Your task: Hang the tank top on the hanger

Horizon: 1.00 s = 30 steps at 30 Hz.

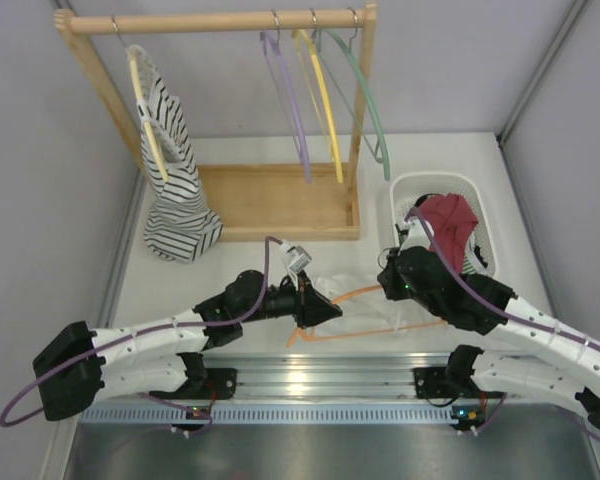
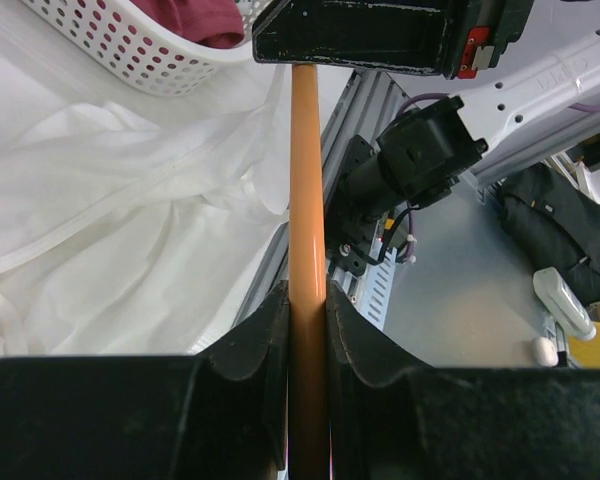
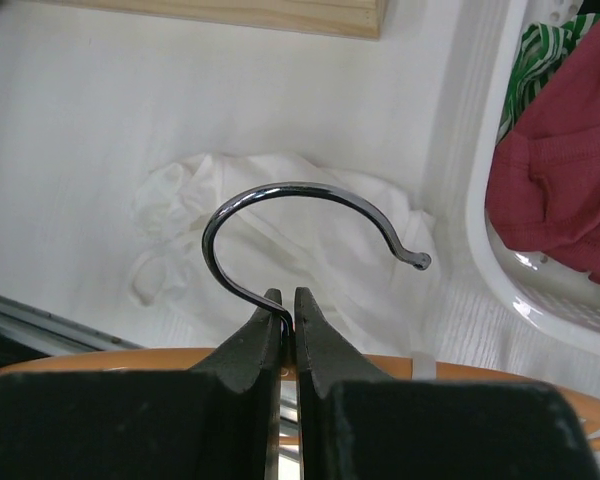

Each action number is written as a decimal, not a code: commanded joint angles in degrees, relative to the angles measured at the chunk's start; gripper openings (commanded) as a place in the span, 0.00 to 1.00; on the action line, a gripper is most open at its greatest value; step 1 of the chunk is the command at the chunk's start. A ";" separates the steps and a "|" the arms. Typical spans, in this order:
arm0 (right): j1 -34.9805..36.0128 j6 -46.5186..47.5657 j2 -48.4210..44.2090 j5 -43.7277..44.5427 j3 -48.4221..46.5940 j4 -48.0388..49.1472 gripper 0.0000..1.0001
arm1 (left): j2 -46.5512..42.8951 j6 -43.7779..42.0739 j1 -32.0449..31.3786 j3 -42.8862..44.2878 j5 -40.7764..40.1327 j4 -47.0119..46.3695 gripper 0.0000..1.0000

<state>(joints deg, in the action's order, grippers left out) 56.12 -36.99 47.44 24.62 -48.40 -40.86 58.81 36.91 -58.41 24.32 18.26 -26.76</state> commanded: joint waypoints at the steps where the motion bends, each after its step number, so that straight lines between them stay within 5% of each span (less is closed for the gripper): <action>1: 0.05 -0.89 0.11 7.37 -1.78 -2.29 0.00 | -0.79 0.01 -0.03 3.63 -7.07 -0.14 0.17; 11: 0.13 -0.10 0.55 9.74 -1.08 -2.64 0.00 | -5.54 1.41 -0.03 4.34 -21.57 13.04 0.47; 23: 0.22 1.13 0.99 9.83 -0.29 -2.82 0.00 | -8.63 12.21 0.05 10.49 -40.14 49.57 0.42; 30: 0.22 1.04 -0.24 10.53 -0.29 -3.08 0.00 | -7.92 14.51 -0.03 5.58 -34.62 48.94 0.38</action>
<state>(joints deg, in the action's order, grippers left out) 56.14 -36.51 48.45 33.26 -48.36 -44.38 50.68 49.63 -58.48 31.86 -18.24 21.30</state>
